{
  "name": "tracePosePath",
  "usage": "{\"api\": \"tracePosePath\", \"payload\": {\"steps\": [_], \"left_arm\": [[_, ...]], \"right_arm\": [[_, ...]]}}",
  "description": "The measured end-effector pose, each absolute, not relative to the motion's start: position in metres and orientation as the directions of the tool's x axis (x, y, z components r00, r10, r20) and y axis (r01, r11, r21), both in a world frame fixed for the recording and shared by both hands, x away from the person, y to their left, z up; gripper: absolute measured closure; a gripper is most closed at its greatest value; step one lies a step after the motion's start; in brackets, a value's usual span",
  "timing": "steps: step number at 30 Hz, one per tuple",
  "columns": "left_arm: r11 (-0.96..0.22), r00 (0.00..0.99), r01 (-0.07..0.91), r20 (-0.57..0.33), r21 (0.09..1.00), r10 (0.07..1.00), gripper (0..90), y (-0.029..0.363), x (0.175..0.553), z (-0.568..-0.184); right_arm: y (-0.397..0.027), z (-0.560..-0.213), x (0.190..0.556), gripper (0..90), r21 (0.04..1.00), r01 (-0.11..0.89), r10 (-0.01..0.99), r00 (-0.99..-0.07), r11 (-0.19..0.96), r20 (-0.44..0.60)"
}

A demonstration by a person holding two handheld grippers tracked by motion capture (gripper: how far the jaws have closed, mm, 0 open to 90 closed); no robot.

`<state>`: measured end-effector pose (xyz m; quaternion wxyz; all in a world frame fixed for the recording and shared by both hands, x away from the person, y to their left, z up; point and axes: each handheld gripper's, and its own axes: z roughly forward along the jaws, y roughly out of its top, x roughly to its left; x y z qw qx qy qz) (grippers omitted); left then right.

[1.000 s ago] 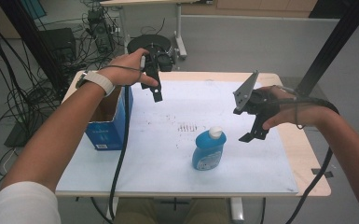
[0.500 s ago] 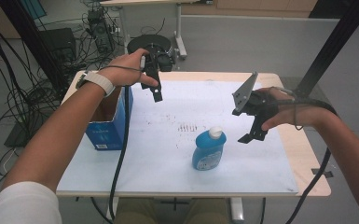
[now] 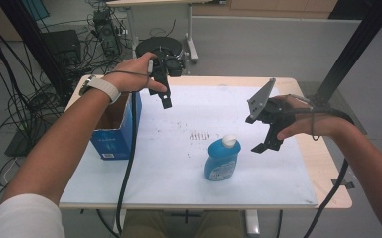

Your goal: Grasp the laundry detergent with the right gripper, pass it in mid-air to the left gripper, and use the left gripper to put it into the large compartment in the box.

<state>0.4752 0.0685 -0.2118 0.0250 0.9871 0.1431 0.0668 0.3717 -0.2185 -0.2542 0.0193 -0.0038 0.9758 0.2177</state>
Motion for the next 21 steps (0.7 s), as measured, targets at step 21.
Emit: {"api": "tracePosePath", "payload": {"steps": [21], "left_arm": [[-0.958,0.951,0.276,0.121,0.076,0.284,10.6,0.065,0.473,-0.216]], "right_arm": [[-0.216,-0.269,0.374,3.8,0.498,-0.039,-0.02,-0.999,0.866,-0.043]]}}
